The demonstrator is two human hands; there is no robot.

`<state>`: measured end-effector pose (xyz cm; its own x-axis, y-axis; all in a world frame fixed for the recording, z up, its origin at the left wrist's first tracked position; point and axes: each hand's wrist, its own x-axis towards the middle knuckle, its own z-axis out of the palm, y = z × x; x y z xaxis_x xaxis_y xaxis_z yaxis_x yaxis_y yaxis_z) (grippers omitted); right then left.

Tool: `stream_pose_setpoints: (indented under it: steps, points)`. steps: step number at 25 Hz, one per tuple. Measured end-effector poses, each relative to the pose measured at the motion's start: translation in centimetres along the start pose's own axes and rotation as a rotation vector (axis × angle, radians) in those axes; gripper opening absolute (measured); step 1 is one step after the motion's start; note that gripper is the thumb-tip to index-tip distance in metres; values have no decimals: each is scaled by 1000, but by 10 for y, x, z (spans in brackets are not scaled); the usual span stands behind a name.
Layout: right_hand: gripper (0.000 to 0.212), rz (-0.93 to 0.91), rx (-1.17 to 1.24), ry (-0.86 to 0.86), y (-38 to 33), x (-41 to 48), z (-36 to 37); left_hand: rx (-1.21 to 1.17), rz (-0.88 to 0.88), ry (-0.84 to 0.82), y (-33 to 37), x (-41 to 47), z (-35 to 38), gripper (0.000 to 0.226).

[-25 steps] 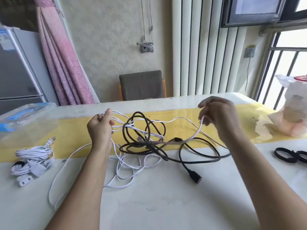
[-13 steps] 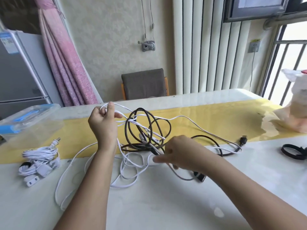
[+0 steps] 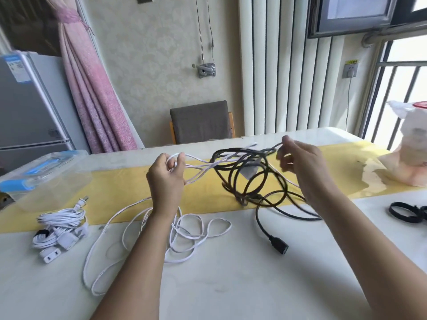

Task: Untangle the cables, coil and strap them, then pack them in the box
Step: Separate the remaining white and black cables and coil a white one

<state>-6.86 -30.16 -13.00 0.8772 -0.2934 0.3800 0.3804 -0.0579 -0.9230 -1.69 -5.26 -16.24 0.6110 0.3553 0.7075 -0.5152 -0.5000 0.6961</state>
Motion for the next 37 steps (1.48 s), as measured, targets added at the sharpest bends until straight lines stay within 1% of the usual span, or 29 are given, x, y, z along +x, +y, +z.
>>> stream_pose_setpoints:
  steps: [1, 2, 3, 4, 5, 6, 7, 8, 10, 11, 12, 14, 16, 18, 20, 21, 23, 25, 27, 29, 31, 32, 33, 35, 36, 37]
  points:
    - [38, -59, -227, 3, 1, 3, -5, -39, -83, 30, -1, 1, -1, 47]
    - [36, -115, -351, -44, -2, 3, -6, -72, -182, 22, -3, 2, -2, 44]
    - [35, -130, -330, -144, -2, 1, -4, -109, -273, -31, -3, 2, -2, 41]
    - [36, -83, -205, -286, -1, -4, 2, -162, -346, -127, 0, 2, -2, 38]
    - [38, 5, -69, -438, 1, -12, 12, -217, -383, -259, 7, 1, -1, 40]
    - [39, 104, 29, -547, 4, -21, 24, -251, -386, -410, 15, -2, 1, 45]
    - [38, 187, 76, -590, 9, -28, 35, -260, -366, -562, 23, -5, 5, 52]
    - [36, 244, 102, -565, 13, -33, 43, -252, -346, -696, 31, -10, 8, 57]
    - [36, 316, 162, -402, 19, -34, 50, -186, -338, -880, 39, -18, 13, 61]
    - [37, 337, 179, -315, 20, -32, 51, -152, -322, -926, 40, -22, 16, 57]
    - [38, 341, 190, -245, 22, -31, 51, -111, -299, -938, 39, -24, 18, 52]
    - [40, 311, 184, -124, 24, -30, 53, -48, -250, -908, 42, -28, 21, 40]
    - [41, 293, 231, -69, 24, -32, 56, -34, -218, -879, 50, -31, 21, 33]
    - [41, 356, 445, -91, 23, -30, 55, -143, -214, -819, 53, -31, 20, 34]
    - [41, 451, 673, -143, 20, -24, 48, -314, -230, -722, 53, -28, 19, 40]
    - [42, 492, 719, -155, 20, -21, 45, -374, -215, -679, 53, -27, 20, 41]
    - [42, 572, 714, -145, 23, -17, 41, -419, -156, -620, 55, -29, 23, 39]
    - [42, 617, 676, -140, 25, -15, 37, -423, -140, -643, 58, -35, 26, 39]
    - [41, 555, 619, -170, 24, -14, 35, -422, -159, -738, 57, -36, 26, 30]
    - [39, 373, 482, -210, 17, -17, 32, -431, -176, -797, 52, -32, 24, 25]
    - [38, 159, 293, -242, 6, -21, 31, -421, -169, -778, 52, -29, 24, 27]
    - [38, 94, 260, -273, 2, -21, 30, -409, -157, -731, 52, -29, 25, 29]
    - [38, 81, 277, -317, -1, -20, 28, -399, -155, -669, 52, -30, 27, 30]
    - [38, 136, 374, -393, -3, -19, 24, -364, -200, -509, 47, -31, 31, 27]
    - [38, 159, 431, -405, -3, -18, 23, -353, -245, -438, 43, -30, 30, 21]
    - [38, 170, 491, -385, -2, -16, 24, -353, -280, -417, 40, -27, 29, 15]
